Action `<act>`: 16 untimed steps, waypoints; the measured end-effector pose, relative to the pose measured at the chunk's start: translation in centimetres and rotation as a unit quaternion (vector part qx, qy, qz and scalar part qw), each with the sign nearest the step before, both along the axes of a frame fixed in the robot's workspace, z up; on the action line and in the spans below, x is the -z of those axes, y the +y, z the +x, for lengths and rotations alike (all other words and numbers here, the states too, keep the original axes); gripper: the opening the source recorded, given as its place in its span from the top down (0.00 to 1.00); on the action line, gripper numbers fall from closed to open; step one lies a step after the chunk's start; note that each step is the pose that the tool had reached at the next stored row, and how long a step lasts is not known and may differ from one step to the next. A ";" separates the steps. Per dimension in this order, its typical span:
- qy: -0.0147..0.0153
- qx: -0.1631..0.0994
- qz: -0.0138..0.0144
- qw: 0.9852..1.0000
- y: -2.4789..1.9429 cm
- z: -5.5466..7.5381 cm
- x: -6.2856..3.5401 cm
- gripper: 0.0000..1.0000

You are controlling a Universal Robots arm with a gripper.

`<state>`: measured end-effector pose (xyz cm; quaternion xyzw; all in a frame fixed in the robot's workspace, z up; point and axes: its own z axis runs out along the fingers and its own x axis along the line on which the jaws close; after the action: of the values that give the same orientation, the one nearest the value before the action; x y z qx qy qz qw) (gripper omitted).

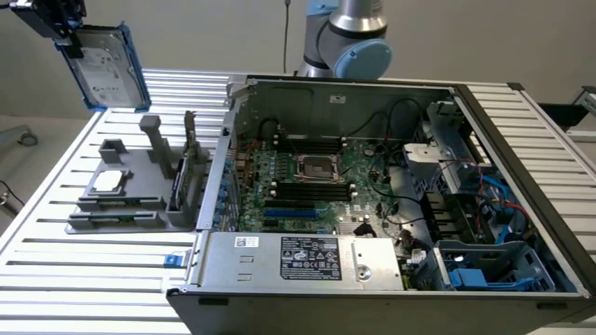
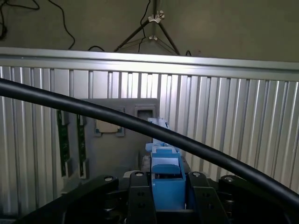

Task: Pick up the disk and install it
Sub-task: 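Pick up the disk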

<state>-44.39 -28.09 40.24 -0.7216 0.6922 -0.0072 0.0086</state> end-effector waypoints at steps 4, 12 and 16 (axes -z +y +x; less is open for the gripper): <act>0.000 0.000 0.000 1.000 0.05 0.7 -1.80 0.67; 0.000 -0.001 0.000 1.000 0.01 3.8 -4.30 0.67; 0.000 -0.001 0.000 1.000 -0.13 5.6 -4.54 0.67</act>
<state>-38.78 -28.22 44.78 -0.7224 0.6913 -0.0072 0.0086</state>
